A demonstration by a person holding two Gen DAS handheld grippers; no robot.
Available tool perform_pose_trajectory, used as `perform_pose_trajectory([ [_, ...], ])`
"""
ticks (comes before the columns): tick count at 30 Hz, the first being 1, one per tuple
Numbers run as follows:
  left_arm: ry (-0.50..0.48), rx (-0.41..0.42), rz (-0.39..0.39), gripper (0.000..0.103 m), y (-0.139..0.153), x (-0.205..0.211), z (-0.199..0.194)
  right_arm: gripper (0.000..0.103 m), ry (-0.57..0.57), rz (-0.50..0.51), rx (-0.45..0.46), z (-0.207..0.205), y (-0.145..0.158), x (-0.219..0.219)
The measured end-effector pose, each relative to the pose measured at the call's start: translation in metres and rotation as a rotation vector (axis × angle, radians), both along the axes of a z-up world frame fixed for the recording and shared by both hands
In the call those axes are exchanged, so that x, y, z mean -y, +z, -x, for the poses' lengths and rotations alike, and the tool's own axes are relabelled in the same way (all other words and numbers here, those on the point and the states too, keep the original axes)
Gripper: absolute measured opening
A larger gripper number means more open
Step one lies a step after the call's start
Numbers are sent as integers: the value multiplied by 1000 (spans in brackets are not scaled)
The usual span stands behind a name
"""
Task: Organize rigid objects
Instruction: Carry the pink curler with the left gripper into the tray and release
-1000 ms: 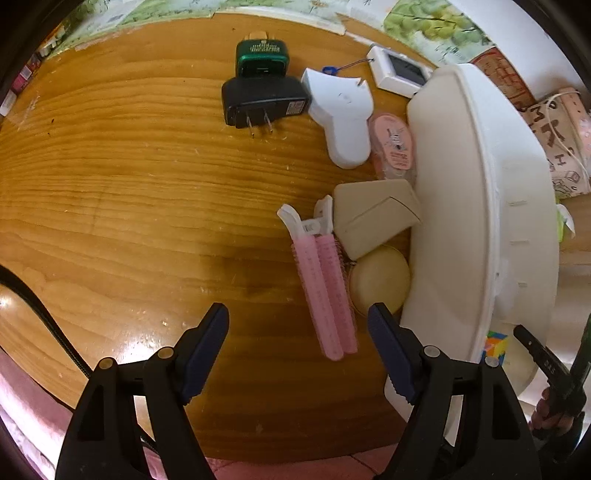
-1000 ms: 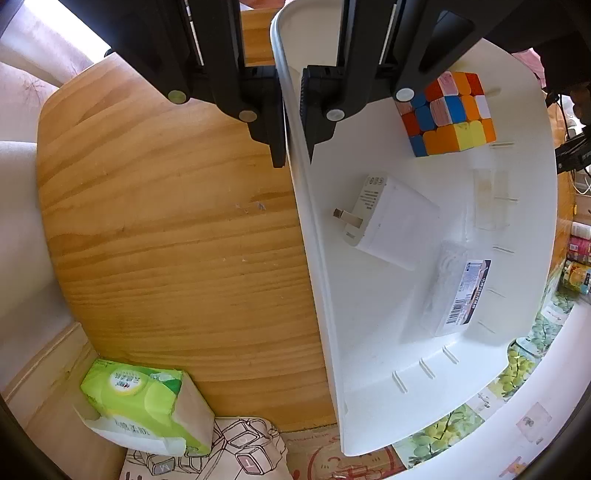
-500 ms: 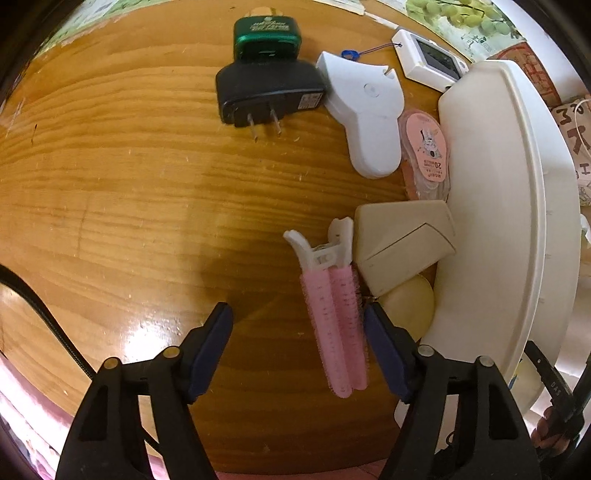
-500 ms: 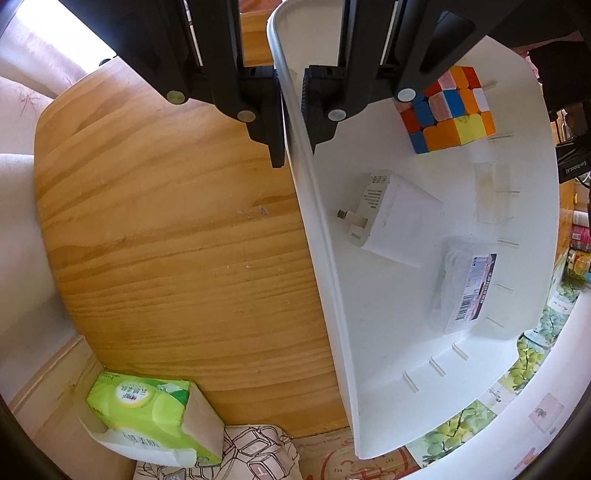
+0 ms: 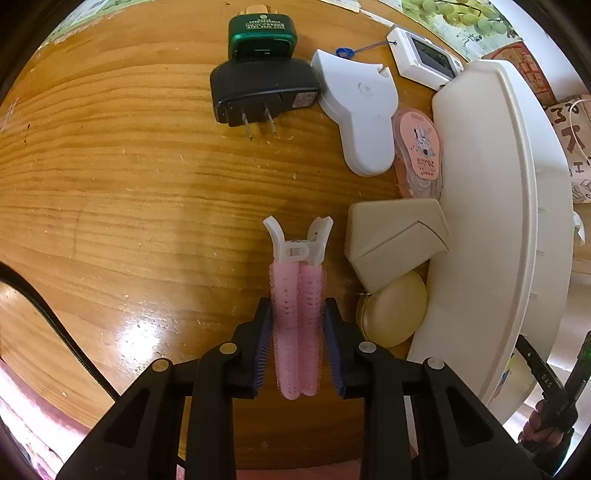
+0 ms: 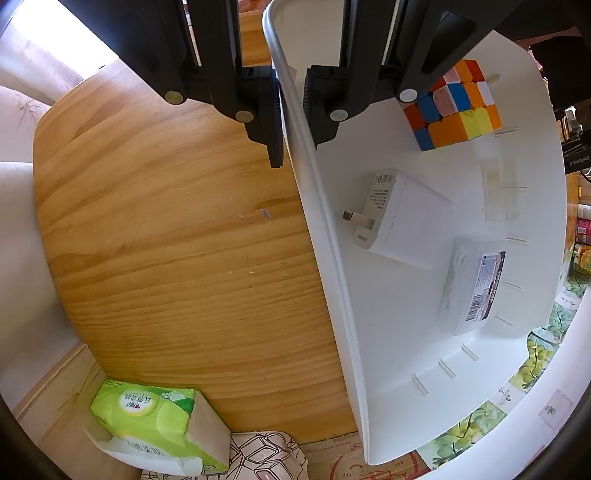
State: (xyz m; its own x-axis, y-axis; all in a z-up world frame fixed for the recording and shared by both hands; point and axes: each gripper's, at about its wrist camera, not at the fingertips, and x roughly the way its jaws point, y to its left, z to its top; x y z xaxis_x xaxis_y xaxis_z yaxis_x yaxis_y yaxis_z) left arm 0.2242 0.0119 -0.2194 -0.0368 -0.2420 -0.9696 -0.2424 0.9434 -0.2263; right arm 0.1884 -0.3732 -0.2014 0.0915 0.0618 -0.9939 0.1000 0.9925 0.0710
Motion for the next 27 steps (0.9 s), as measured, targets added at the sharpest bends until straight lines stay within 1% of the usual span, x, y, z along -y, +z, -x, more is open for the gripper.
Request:
perform_pose_trajectory([
  [4,-11,20,12,28,4,6,8,9,1,-3,1,1,-1,0],
  [5,-12,33,14,28,10,13,15,9,2,-5,-2,1,-2,1],
  [8,-11,85,9,28,22,13,20,9,8,2,-22,1,-6,1],
  [12,10,172,12,28,44,10,26,9,13,11,-64,2,-18,-1],
  [16,44,261,34,28,63,6,39,9,29,10,-66,5,-21,-1],
  [20,80,366,71,28,83,6,52,8,59,7,-69,6,-23,-3],
  [21,87,386,78,28,83,6,53,8,67,7,-69,7,-24,-3],
  [23,99,433,96,28,92,8,54,8,81,6,-68,8,-24,-5],
  [26,114,522,141,28,107,13,64,6,104,3,-63,6,-21,-9],
  [27,113,547,155,28,106,16,62,6,113,2,-63,6,-20,-9],
])
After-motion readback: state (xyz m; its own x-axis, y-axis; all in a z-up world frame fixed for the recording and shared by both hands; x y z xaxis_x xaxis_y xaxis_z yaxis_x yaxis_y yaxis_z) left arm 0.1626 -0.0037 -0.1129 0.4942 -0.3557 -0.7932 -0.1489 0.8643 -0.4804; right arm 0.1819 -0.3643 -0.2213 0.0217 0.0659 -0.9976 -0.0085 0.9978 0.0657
